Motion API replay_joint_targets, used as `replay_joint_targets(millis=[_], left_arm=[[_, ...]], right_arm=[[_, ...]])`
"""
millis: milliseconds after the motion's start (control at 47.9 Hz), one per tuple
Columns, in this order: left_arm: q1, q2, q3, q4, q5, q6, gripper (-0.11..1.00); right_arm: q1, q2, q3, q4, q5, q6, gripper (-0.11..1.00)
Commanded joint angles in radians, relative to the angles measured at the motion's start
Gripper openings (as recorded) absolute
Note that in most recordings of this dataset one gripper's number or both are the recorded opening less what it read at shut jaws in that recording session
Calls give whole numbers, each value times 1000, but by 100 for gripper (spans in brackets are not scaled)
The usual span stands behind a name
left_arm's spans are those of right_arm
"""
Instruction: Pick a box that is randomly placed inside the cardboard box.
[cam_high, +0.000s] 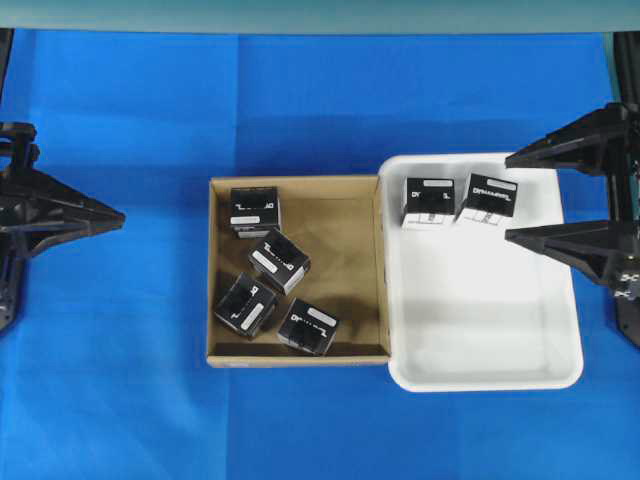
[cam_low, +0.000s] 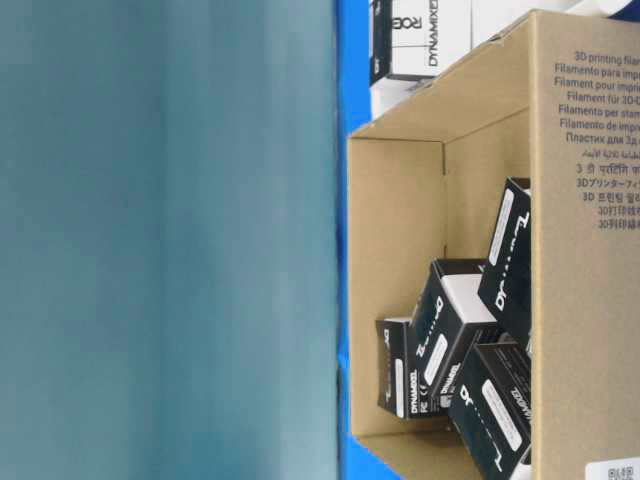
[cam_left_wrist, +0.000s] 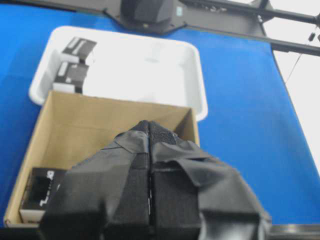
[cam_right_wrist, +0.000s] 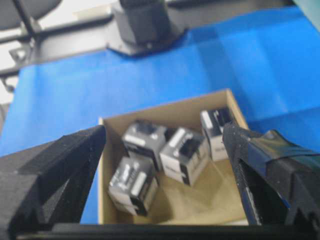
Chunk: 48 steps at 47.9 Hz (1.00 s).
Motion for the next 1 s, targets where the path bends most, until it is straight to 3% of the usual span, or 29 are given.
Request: replay_joint_targets(millis=[0, 334, 981], left_arm=[[-2, 3, -18, 2, -11, -2, -7], [-2, -6, -20, 2, -9, -2, -7], [-5, -55, -12, 5, 2, 15, -7]], right_arm=[[5, 2, -2, 5, -25, 3, 99], [21, 0, 54, 5, -20, -2, 99], [60, 0, 60, 5, -32, 0, 99]])
